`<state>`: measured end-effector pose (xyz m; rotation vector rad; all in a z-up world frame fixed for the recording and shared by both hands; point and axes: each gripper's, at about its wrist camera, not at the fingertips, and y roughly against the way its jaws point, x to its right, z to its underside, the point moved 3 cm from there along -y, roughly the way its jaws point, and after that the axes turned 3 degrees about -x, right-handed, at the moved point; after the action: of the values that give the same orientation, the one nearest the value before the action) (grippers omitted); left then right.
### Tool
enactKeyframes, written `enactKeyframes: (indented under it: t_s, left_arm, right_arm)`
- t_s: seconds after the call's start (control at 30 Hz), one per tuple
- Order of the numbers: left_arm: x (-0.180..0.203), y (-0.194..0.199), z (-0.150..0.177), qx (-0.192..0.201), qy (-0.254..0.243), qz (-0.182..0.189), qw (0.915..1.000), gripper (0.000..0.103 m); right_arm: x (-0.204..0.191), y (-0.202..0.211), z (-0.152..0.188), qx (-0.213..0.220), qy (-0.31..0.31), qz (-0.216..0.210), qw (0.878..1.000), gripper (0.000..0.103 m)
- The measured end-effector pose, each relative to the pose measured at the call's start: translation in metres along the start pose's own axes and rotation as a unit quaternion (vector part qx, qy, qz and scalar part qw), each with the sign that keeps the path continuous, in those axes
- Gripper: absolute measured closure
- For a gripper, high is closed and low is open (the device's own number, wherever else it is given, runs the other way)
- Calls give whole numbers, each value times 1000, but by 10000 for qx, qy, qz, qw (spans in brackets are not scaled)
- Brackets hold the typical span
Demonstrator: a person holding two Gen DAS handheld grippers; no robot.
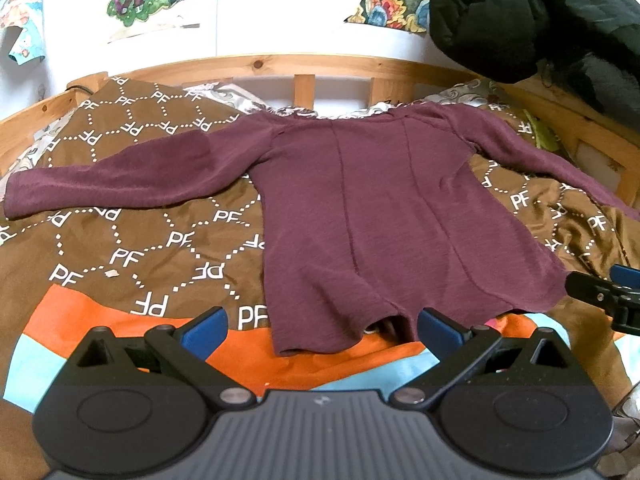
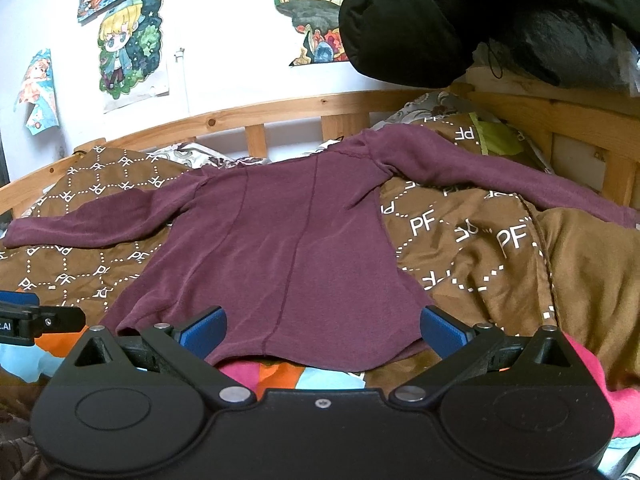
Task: Fold small clothes
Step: 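Reach the right gripper to the sweater's sleeve cuff and close on it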
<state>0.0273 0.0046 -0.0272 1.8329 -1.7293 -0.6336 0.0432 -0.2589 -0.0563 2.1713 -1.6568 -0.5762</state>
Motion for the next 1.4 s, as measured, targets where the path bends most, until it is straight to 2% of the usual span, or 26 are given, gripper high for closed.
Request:
enactKeyframes:
  t_s: [0.2, 0.47, 0.6, 0.7, 0.87, 0.97, 1.1, 1.23, 1.4]
  left_arm:
    - [-10, -5, -22, -144, 121, -228, 9996, 1]
    - [-8, -14, -70, -270, -32, -385, 9989, 1]
    - [7, -33, -100, -718, -383, -446, 9957, 1]
    - [19, -49, -124, -989, -440, -621, 9922, 1]
    - [33, -69, -154, -1158, -461, -518, 9909, 1]
    - [40, -78, -164, -1116, -734, -590, 9893, 1]
    - [46, -99, -170, -1118, -896, -582, 9880, 1]
    - [46, -123, -168, -1189, -665, -496, 9894, 1]
    - [41, -145, -156, -1323, -317, -223, 9905, 1]
  right_arm:
    - [4, 0, -1, -108, -173, 129, 9997, 0]
    - [20, -3, -10, -225, -465, 453, 9976, 0]
    - [38, -5, -21, 19, -726, 567, 9957, 0]
    - [57, -10, -34, 240, -917, 658, 9933, 0]
    - [92, -19, -55, 711, -970, 1037, 9873, 0]
    - [117, -21, -60, 876, -1071, 1345, 9812, 0]
    - [150, -29, -64, 985, -1438, 1556, 9723, 0]
    - [167, -45, -81, 1136, -1726, 1582, 9655, 0]
    - [175, -77, -99, 986, -2070, 1329, 9642, 0]
